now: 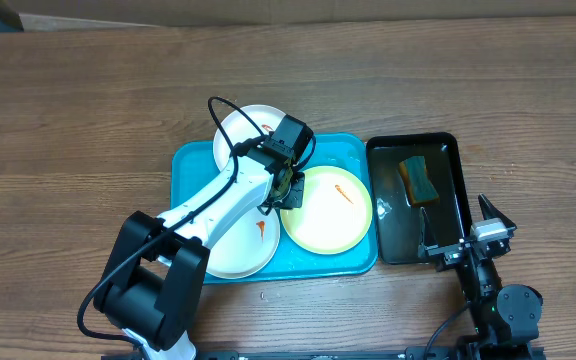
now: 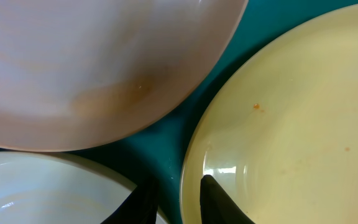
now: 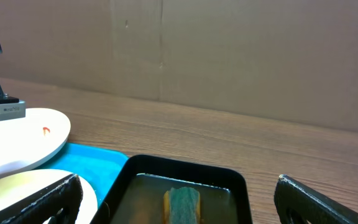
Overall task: Clean dirty plates on tray and stack at the side
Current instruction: 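Move the left gripper to the yellow plate rim and grasp it, then reach the right gripper into the black tray toward the sponge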
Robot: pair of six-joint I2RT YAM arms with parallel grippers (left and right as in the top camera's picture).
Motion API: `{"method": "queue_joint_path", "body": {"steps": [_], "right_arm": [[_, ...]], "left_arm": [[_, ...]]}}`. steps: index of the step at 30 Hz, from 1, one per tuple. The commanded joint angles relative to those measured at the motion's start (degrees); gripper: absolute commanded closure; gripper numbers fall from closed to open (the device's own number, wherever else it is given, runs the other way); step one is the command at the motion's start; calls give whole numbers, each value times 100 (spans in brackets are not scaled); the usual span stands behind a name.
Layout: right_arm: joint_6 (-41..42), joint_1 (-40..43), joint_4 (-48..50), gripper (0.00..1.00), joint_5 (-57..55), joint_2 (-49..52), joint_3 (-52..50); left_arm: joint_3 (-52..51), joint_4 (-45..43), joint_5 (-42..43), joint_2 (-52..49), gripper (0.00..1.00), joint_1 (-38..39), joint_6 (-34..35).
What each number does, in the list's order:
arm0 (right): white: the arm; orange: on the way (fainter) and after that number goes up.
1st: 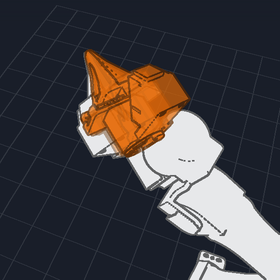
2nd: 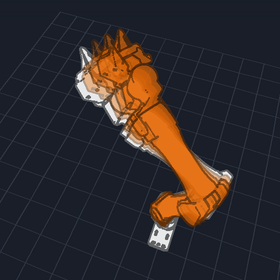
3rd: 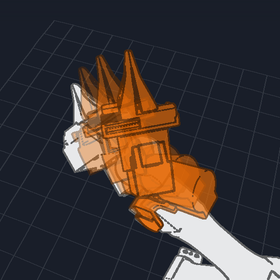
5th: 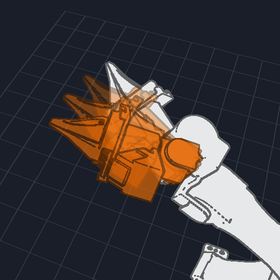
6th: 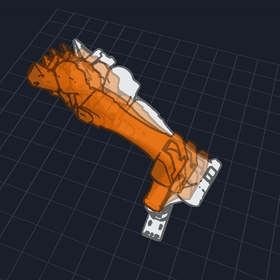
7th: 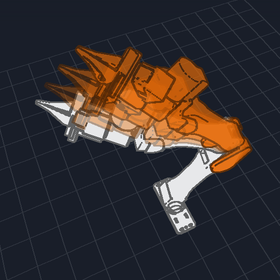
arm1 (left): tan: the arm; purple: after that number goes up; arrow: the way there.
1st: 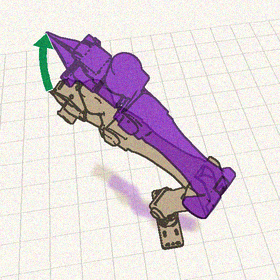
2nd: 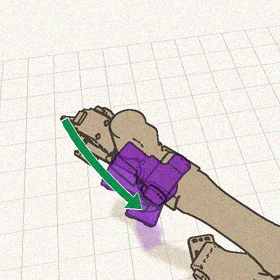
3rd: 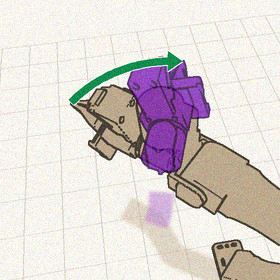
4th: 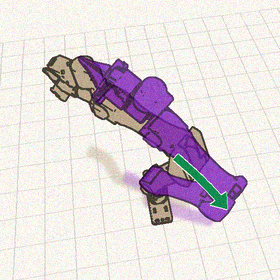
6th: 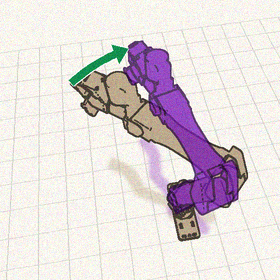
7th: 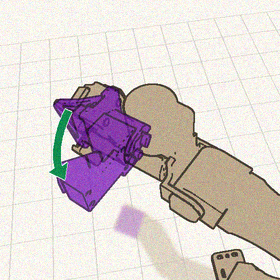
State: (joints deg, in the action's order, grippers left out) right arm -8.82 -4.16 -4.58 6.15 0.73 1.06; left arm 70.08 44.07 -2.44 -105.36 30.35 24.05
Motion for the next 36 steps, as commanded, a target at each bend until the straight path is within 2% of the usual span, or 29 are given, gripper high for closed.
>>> {"method": "queue_joint_path", "body": {"steps": [1, 25, 30, 32, 36], "right_arm": [[0, 7, 26, 0, -4, -57, -61], [13, 7, 52, 0, 0, -57, -61], [1480, 7, 13, 0, 190, -57, 0], [1637, 7, -85, 0, 157, -57, 184], [1635, 9, -811, 0, -37, 238, 1333]], "left_arm": [[-68, -24, -90, -144, 75, 7, -24], [-68, -146, 205, -407, 82, 4, -420], [-68, -151, 205, -404, 87, 4, -417], [-68, -151, 205, -407, 87, 2, -417], [-68, -146, 205, -407, 92, 2, -431]]}}
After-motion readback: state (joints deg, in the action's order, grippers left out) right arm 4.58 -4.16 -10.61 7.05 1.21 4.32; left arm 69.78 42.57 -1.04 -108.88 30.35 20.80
